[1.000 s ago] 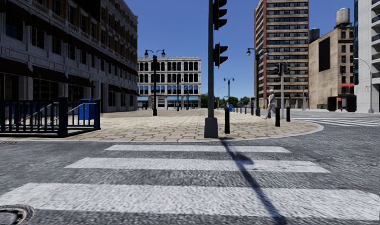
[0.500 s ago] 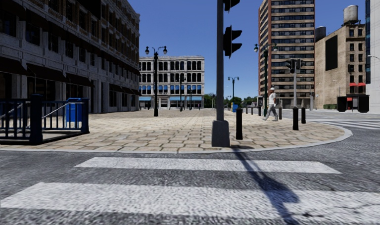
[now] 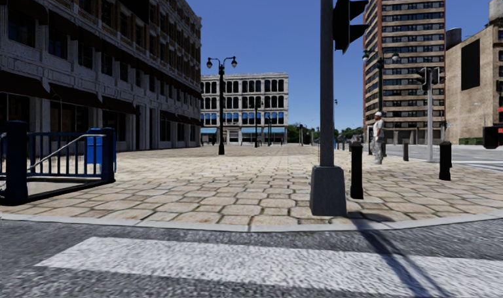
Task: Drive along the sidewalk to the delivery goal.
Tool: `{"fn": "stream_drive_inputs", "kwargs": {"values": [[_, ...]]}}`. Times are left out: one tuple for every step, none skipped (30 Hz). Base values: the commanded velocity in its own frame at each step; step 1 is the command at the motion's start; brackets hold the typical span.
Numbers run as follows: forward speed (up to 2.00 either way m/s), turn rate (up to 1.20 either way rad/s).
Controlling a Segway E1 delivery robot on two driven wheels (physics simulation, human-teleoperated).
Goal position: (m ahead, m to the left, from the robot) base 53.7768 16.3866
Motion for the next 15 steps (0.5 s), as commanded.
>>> {"fn": "stream_drive_inputs", "kwargs": {"values": [[2.0,0.0],[2.0,0.0],[2.0,0.0],[2.0,0.0],[2.0,0.0],[2.0,0.0],[2.0,0.0],[2.0,0.0],[2.0,0.0],[2.0,0.03],[2.0,0.53],[2.0,0.89],[2.0,0.94],[2.0,0.83],[2.0,0.83]]}}
